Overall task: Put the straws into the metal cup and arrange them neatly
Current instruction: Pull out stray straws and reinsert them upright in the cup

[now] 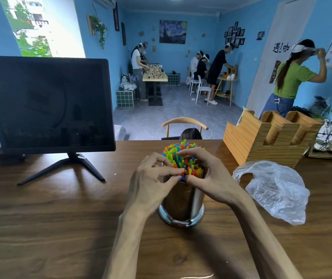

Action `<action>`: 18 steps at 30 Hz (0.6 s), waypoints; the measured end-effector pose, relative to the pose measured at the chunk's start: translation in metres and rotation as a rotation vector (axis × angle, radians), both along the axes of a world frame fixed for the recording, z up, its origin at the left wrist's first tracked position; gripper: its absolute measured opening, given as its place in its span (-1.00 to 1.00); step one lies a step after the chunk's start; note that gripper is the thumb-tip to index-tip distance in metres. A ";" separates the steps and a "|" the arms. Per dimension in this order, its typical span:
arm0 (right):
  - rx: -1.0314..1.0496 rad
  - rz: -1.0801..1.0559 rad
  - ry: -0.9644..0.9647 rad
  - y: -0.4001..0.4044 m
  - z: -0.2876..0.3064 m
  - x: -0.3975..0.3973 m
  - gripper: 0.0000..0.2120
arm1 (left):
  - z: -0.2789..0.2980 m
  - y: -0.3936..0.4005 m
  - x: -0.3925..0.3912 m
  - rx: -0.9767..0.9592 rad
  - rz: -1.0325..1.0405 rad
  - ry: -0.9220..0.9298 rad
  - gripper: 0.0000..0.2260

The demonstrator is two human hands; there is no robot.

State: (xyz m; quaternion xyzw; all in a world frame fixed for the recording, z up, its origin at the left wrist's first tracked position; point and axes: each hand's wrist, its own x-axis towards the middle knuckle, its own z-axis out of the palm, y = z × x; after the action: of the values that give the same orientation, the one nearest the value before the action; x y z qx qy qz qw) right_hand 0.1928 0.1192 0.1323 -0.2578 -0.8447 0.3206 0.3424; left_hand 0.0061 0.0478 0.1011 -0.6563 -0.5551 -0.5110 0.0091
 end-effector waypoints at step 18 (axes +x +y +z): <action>0.036 -0.016 -0.012 0.004 -0.003 0.001 -0.74 | 0.009 -0.005 0.004 -0.039 0.075 0.044 -0.87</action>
State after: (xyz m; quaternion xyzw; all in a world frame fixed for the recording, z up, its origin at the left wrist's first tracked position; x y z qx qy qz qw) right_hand 0.1933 0.1235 0.1290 -0.2600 -0.8504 0.3009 0.3445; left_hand 0.0096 0.0426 0.1104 -0.6460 -0.5889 -0.4849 0.0274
